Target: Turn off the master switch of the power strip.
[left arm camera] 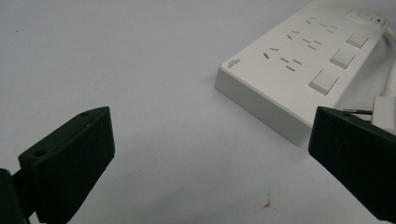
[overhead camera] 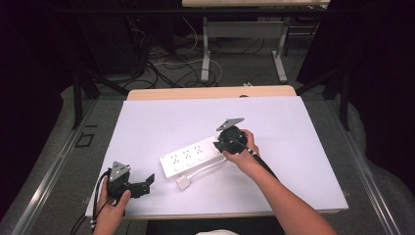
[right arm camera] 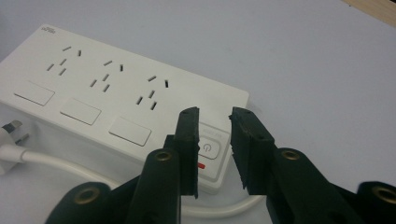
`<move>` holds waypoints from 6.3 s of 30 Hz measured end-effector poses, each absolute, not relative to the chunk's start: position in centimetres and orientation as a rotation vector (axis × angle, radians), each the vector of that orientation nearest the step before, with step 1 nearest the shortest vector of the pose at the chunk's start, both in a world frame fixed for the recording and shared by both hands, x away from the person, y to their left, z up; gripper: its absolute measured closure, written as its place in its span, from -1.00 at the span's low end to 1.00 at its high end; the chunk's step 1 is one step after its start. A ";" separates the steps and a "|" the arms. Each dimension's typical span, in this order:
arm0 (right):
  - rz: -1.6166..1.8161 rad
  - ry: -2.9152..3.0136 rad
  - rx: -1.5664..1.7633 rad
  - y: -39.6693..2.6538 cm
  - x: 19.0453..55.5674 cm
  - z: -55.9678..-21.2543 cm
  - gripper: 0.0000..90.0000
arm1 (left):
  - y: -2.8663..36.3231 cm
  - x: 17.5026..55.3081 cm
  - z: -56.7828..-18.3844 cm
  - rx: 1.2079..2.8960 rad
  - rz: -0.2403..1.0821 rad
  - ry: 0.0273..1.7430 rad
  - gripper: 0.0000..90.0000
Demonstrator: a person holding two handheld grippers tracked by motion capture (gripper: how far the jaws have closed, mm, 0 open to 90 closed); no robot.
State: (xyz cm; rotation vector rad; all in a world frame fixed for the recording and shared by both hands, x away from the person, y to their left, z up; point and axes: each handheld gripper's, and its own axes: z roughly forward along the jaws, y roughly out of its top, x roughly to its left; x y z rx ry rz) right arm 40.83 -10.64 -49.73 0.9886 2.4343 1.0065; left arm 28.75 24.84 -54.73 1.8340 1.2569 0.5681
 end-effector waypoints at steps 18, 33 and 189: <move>0.976 2.486 1.008 -10.1 41.8 -50.8 1.00 | 24.9 28.8 -54.8 1.837 0.567 1.254 -0.99; 0.893 2.526 1.059 -9.4 42.2 -51.7 1.00 | 24.9 28.7 -54.8 1.835 0.567 1.258 -0.99; 1.022 2.223 1.293 -20.9 36.2 -51.5 -0.97 | 25.2 28.8 -55.0 1.824 0.547 1.291 -0.99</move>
